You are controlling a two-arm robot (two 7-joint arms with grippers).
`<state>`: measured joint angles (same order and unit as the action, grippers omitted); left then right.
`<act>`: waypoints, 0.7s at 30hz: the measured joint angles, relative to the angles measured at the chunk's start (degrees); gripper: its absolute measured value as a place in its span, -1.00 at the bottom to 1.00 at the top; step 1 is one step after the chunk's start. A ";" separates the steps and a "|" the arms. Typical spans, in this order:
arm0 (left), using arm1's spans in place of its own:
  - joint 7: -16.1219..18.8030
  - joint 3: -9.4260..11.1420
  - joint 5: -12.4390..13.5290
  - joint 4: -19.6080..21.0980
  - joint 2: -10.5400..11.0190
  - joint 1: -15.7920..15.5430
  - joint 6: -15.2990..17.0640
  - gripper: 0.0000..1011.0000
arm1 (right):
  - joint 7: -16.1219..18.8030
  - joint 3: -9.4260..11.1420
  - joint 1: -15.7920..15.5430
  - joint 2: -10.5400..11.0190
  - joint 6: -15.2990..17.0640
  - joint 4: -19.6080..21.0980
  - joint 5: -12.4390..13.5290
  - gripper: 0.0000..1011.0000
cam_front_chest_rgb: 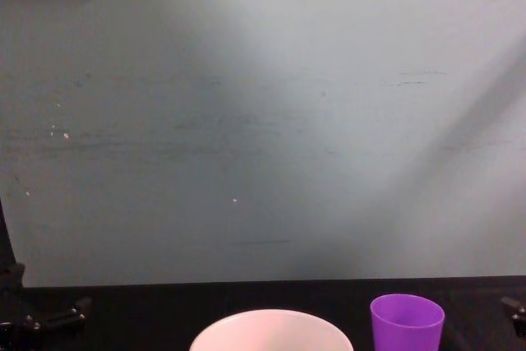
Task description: Pick up the cup and pour the mung beans from the cup into the bowl.
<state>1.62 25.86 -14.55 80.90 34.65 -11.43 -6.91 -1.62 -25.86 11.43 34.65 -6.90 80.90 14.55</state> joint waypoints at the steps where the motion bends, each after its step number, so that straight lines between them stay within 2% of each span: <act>1: 0.00 0.00 0.00 0.00 0.00 0.00 0.00 0.98 | 0.00 0.00 0.00 0.00 0.00 0.00 0.00 0.98; 21: 0.00 0.00 0.00 0.00 0.00 0.00 0.00 0.98 | 0.00 0.00 0.00 0.00 0.00 0.00 0.00 0.98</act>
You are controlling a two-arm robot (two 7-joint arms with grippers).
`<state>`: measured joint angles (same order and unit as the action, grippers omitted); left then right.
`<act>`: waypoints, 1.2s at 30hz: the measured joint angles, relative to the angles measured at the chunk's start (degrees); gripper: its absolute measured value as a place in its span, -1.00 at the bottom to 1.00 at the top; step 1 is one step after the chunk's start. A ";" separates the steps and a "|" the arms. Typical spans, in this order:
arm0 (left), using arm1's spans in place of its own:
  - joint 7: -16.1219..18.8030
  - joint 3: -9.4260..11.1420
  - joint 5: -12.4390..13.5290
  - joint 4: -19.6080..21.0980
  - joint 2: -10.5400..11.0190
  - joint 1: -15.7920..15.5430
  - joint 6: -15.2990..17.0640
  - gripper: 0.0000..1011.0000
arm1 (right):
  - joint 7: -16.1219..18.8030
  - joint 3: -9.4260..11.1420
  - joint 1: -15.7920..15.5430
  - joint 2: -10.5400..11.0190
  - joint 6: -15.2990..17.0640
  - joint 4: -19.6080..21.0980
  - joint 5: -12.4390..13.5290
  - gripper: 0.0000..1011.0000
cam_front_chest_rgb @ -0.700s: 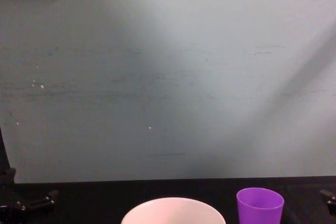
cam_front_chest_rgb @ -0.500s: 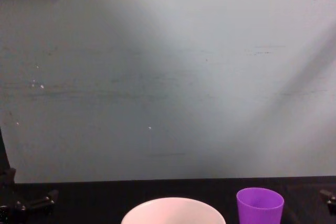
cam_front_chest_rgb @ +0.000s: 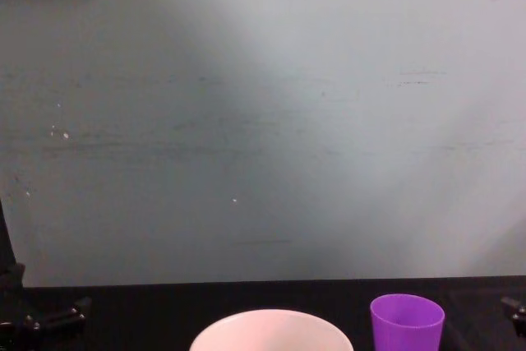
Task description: Pick up the cup and pour the mung beans from the cup into the bowl.
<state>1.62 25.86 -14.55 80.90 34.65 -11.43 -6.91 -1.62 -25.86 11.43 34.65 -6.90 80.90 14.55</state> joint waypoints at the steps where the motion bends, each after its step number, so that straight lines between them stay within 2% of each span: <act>1: 0.00 0.00 0.00 0.00 0.00 0.00 0.00 0.98 | 0.00 0.00 0.00 0.00 0.00 0.00 0.00 0.98; 36: 0.00 0.00 0.00 0.00 0.00 0.00 0.00 0.98 | 0.00 0.00 0.00 0.00 0.00 0.00 0.00 0.98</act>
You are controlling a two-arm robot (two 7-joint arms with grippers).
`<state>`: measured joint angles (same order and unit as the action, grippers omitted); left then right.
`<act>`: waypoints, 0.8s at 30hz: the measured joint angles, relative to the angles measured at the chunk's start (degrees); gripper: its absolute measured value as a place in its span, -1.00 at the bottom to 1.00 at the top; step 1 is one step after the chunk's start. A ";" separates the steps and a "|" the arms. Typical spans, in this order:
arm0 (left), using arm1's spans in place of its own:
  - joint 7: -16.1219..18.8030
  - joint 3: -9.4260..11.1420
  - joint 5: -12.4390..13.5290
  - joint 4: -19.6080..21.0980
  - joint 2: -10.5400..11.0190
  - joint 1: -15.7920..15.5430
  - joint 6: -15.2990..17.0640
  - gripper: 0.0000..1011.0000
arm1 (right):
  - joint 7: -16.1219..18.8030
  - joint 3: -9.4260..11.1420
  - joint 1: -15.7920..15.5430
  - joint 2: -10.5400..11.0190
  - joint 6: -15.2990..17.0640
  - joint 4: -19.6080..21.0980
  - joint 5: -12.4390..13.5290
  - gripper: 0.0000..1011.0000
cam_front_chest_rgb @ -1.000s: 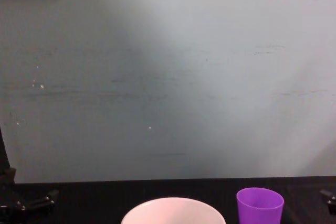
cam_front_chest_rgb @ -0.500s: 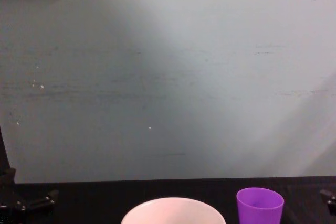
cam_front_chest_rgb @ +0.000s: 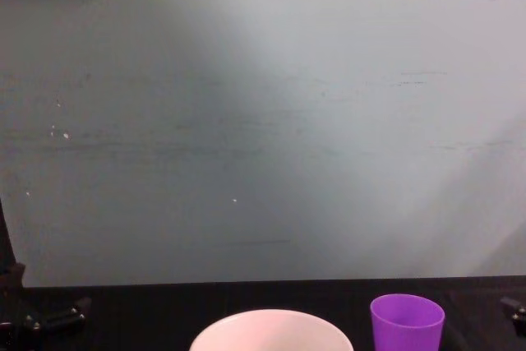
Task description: Pick up the cup and pour the mung beans from the cup into the bowl.
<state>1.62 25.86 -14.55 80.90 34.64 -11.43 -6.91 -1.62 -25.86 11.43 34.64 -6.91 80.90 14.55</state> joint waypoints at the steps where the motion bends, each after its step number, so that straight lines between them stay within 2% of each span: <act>1: 0.00 0.00 0.00 0.00 0.00 0.00 0.00 0.98 | 0.00 0.00 0.00 0.00 0.00 0.00 0.00 0.98; 7: 0.00 0.00 0.00 0.00 0.00 0.00 0.00 0.98 | 0.01 0.39 -0.37 -0.09 -0.01 0.26 0.07 0.98; 14: 0.00 0.00 0.00 0.00 0.00 0.00 0.00 0.98 | 0.11 2.02 -3.89 -0.06 0.35 3.17 0.65 0.98; 24: 0.00 0.00 0.00 0.00 0.00 0.00 0.00 0.98 | 2.37 2.20 -7.57 0.25 1.65 6.88 0.49 0.98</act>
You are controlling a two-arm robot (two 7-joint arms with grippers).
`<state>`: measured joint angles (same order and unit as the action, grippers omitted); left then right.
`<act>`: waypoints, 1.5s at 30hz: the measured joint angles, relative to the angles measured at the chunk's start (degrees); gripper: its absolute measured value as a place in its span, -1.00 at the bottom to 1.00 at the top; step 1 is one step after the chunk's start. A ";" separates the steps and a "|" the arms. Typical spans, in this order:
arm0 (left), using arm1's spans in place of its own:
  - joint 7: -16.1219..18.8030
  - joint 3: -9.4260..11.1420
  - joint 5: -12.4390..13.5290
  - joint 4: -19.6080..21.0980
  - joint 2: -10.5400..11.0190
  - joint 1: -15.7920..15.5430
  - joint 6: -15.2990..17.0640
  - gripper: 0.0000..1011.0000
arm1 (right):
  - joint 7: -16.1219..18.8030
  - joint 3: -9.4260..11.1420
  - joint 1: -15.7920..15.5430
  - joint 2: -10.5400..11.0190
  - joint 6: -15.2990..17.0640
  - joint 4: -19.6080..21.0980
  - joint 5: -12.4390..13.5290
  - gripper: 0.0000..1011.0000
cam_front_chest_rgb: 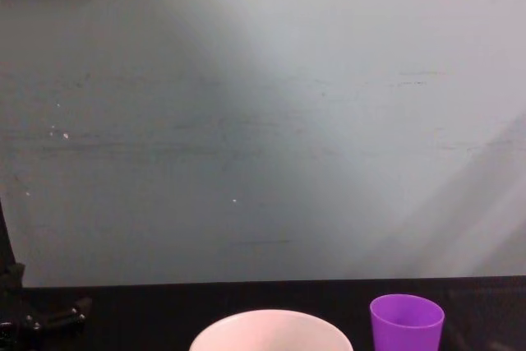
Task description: Pick up the cup and pour the mung beans from the cup into the bowl.
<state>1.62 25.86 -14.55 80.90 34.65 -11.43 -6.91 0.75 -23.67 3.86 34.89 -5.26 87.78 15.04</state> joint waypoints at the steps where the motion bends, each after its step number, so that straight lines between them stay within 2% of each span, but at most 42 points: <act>1: 0.00 0.00 0.00 0.00 0.00 0.00 0.00 0.98 | 0.58 -0.04 -0.34 -0.24 0.09 0.36 0.13 0.98; 6: 0.00 0.00 0.00 0.00 0.00 0.00 0.00 0.98 | 2.26 -0.23 -0.96 -1.46 0.03 0.60 0.90 0.98; 11: 0.00 0.00 0.00 0.00 0.00 0.00 0.00 0.98 | 4.73 -0.75 -0.81 -3.67 -0.56 -0.52 2.05 0.98; 20: 0.00 0.00 0.00 0.00 0.00 0.00 0.00 0.98 | 7.70 -1.08 0.69 -7.94 -2.04 -3.38 3.36 0.98; 27: 0.00 0.00 0.00 0.00 0.00 0.00 0.00 0.98 | 9.99 -0.42 2.34 -10.94 -2.68 -6.44 5.17 0.98; 37: 0.00 0.00 0.00 0.00 0.00 0.00 0.00 0.98 | 11.06 0.03 4.62 -13.80 -3.09 -10.19 4.00 0.98; 45: 0.00 0.00 0.00 0.00 0.00 0.00 0.00 0.98 | 11.06 0.78 5.46 -15.10 -3.27 -12.07 3.00 0.98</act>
<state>1.62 25.86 -14.55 80.90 34.65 -11.43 -6.91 11.81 -22.89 9.32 19.79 -8.53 75.71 18.05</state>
